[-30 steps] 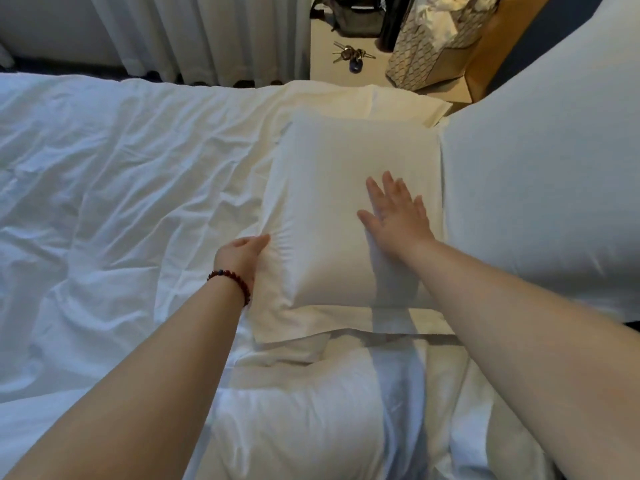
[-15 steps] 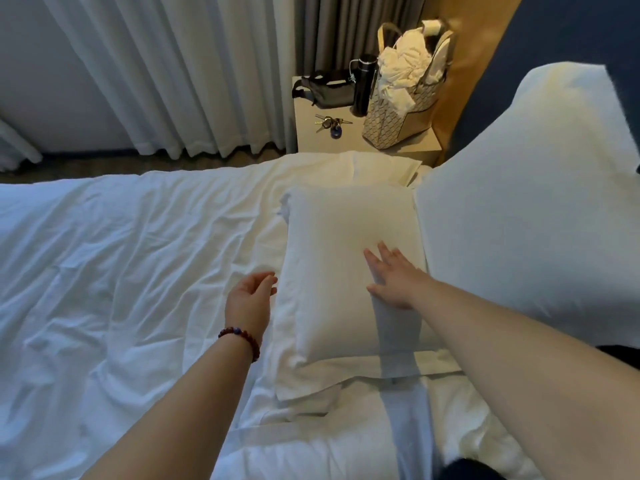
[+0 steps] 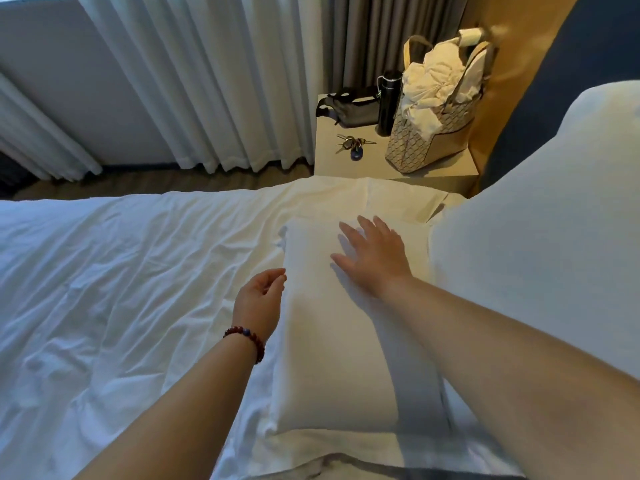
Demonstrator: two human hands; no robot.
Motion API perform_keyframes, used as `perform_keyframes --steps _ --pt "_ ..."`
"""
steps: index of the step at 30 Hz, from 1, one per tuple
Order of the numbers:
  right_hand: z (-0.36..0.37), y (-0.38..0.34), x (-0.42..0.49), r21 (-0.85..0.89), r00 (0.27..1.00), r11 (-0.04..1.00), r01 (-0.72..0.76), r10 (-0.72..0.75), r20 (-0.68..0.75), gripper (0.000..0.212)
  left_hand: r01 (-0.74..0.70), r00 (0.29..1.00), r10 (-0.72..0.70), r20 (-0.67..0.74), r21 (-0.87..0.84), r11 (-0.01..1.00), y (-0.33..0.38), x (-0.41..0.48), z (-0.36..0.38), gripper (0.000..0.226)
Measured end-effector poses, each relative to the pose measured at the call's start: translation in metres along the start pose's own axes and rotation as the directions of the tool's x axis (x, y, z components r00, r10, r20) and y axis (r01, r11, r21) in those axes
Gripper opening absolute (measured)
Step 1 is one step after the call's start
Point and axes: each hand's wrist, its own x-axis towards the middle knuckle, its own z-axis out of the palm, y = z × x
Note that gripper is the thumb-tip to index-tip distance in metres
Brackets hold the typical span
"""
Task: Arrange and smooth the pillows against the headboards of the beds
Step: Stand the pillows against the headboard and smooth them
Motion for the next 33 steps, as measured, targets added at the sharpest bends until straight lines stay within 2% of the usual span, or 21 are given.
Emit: perform_keyframes --steps 4,8,11,15,18,21,24,27,30,33 --pt "0.046 0.017 0.011 -0.011 0.999 0.999 0.042 -0.042 0.019 0.069 -0.009 1.000 0.011 -0.029 0.071 0.997 -0.001 0.040 0.020 0.020" --pt "0.074 0.029 0.008 0.057 0.992 0.997 0.061 -0.054 -0.112 0.067 0.100 0.994 -0.106 0.022 0.186 0.977 0.004 0.095 0.036 0.044" --pt "0.090 0.034 0.008 0.098 0.976 0.992 0.086 -0.064 -0.208 0.066 0.282 0.956 -0.287 0.064 0.080 0.956 0.009 0.130 0.053 0.047" --pt "0.106 0.041 0.012 0.147 0.955 0.981 0.125 -0.080 -0.285 0.065 0.460 0.888 -0.443 0.125 -0.256 0.850 0.016 0.156 0.069 0.049" --pt "0.117 0.046 0.015 0.166 0.944 0.976 0.141 -0.082 -0.320 0.065 0.454 0.888 -0.453 0.084 -0.330 0.828 0.018 0.164 0.069 0.035" --pt "0.121 0.048 0.016 0.163 0.939 0.975 0.149 -0.088 -0.332 0.065 0.399 0.910 -0.410 0.063 -0.400 0.825 0.015 0.172 0.061 0.048" --pt "0.124 0.046 0.016 0.152 0.940 0.977 0.151 -0.095 -0.327 0.064 0.286 0.942 -0.331 -0.062 -0.370 0.884 0.018 0.172 0.050 0.028" --pt "0.123 0.046 0.016 0.150 0.946 0.979 0.141 -0.089 -0.311 0.064 0.235 0.951 -0.290 -0.107 -0.363 0.902 0.030 0.167 0.048 0.019" --pt "0.121 0.044 0.013 0.152 0.957 0.979 0.132 -0.086 -0.277 0.064 0.206 0.956 -0.267 -0.124 -0.366 0.908 0.034 0.164 0.047 0.028" --pt "0.114 0.046 0.014 0.153 0.967 0.981 0.120 -0.080 -0.243 0.065 0.164 0.969 -0.202 -0.143 -0.239 0.957 0.032 0.145 0.049 0.041"
